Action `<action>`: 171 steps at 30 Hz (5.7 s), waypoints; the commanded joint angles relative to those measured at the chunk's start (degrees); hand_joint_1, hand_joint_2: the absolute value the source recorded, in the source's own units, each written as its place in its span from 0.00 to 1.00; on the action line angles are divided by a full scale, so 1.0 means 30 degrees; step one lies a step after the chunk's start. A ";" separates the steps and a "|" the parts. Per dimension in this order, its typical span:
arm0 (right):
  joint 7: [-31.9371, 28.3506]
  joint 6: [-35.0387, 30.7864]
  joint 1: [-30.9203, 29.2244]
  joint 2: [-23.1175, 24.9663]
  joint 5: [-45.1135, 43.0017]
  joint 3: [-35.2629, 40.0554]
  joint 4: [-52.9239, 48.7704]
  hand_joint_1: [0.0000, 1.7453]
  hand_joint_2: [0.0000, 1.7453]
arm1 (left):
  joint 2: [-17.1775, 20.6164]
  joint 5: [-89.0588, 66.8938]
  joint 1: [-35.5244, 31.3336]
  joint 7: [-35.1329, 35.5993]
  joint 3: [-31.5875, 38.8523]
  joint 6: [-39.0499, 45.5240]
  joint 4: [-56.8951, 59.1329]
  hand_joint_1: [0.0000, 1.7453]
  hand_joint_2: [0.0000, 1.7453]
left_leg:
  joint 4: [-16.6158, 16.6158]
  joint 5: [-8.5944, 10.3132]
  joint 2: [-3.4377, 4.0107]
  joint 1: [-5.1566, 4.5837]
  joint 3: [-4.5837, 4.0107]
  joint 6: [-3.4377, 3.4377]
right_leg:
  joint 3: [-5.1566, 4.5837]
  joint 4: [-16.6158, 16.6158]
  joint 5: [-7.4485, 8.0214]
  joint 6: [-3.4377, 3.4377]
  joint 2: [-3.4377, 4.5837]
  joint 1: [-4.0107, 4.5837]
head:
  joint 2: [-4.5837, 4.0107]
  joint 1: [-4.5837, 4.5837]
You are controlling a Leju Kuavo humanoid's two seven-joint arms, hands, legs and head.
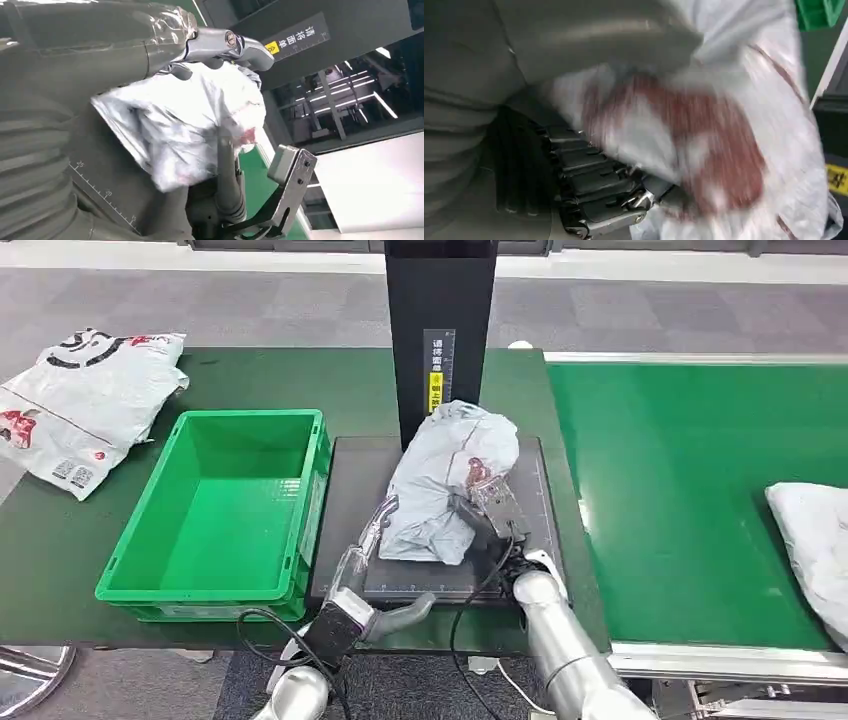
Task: Moved the parcel from conveyor to table for the left to box.
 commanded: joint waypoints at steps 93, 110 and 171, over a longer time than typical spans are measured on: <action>0.2829 0.3876 0.9691 -0.2804 0.1409 0.0898 -1.8005 0.00 1.00 | -0.2499 -1.0420 -1.3141 0.6151 -0.7873 -0.6770 1.9159 1.00 1.00 | -0.0038 -0.0019 -0.0055 0.0020 0.0034 -0.0001 | 0.0057 -0.0070 0.0018 -0.0004 0.0077 0.0011 | 0.0000 0.0007; 0.3019 0.3679 1.0617 -0.2884 0.1128 0.0416 -1.9833 0.00 1.00 | -0.2499 -0.7324 -1.3799 0.6350 -1.0351 -0.7423 1.9357 1.00 1.00 | -0.0033 -0.0029 -0.0025 0.0011 0.0057 0.0000 | 0.0074 -0.0057 0.0009 -0.0002 0.0088 0.0006 | -0.0001 0.0007; 0.2863 0.3599 1.3723 -0.1588 0.1775 -0.3188 -2.2435 0.00 1.00 | 0.0962 -1.1566 -1.0290 0.6583 -0.0771 -0.2870 0.0097 1.00 1.00 | -0.0016 -0.0053 0.0050 0.0014 0.0031 -0.0009 | 0.0015 -0.0030 0.0000 -0.0015 0.0181 0.0010 | -0.0001 0.0007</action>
